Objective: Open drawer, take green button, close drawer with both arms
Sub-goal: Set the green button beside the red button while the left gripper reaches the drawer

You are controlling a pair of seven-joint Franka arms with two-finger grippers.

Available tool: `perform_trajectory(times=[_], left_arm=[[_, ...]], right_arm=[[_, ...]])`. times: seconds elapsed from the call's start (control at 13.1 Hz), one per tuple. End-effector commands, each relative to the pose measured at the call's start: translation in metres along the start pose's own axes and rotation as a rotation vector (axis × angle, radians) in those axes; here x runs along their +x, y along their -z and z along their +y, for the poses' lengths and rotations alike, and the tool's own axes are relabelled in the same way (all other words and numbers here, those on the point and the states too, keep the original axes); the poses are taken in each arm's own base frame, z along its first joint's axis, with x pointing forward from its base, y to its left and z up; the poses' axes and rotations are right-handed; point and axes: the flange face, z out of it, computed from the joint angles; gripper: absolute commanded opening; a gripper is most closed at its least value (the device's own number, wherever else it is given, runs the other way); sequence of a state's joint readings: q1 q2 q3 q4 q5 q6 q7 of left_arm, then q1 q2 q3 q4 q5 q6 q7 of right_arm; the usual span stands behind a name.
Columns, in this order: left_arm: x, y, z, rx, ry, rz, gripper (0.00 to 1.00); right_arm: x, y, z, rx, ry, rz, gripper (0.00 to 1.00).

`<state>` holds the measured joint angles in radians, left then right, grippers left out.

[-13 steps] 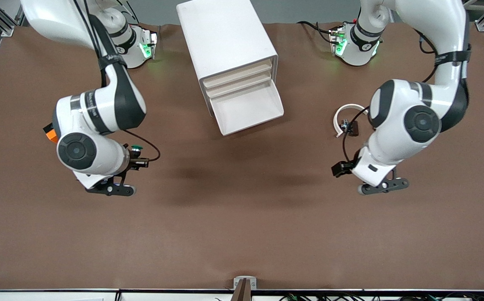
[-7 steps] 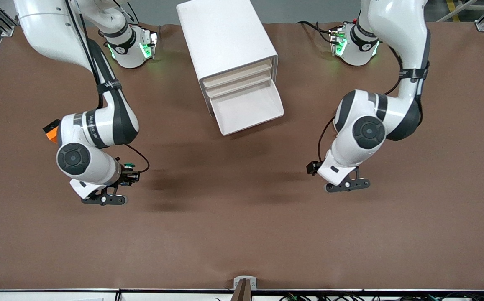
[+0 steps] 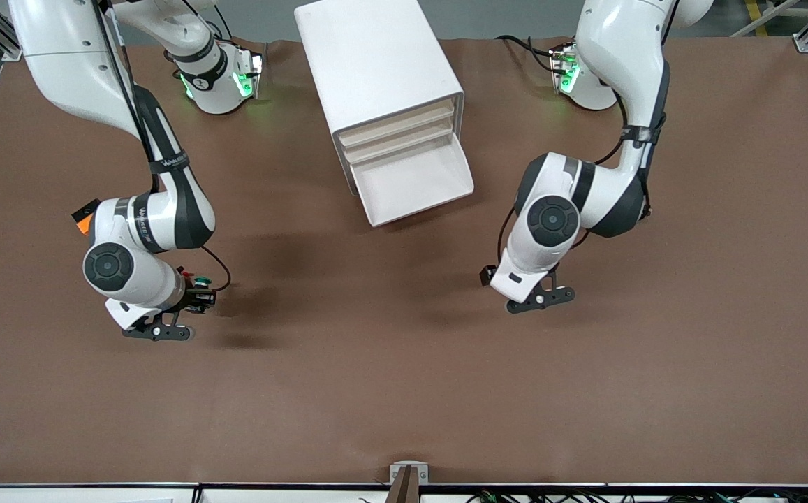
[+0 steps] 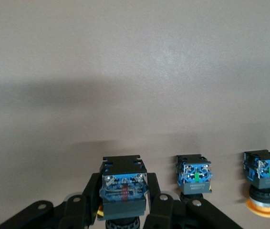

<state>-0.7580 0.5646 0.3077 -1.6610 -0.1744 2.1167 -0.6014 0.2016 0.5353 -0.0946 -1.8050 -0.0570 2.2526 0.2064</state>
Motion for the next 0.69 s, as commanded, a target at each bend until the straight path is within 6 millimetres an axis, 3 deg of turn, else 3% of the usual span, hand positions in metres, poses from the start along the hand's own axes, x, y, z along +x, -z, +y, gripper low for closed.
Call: perform_trajectory(times=[0.0, 0.38, 0.61], left_arm=[[-0.015, -0.018, 0.022, 0.003, 0.043, -0.02, 1.0], [-0.036, -0.046, 0.048, 0.004, 0.074, -0.046, 1.0], [-0.04, -0.049, 0.063, 0.005, 0.06, -0.036, 1.0]], right_arm=[[-0.008, -0.019, 0.001, -0.004, 0.025, -0.001, 0.16], [-0.021, -0.04, -0.005, -0.009, 0.034, -0.038, 0.17], [-0.024, -0.048, -0.009, -0.009, 0.039, -0.048, 0.18]])
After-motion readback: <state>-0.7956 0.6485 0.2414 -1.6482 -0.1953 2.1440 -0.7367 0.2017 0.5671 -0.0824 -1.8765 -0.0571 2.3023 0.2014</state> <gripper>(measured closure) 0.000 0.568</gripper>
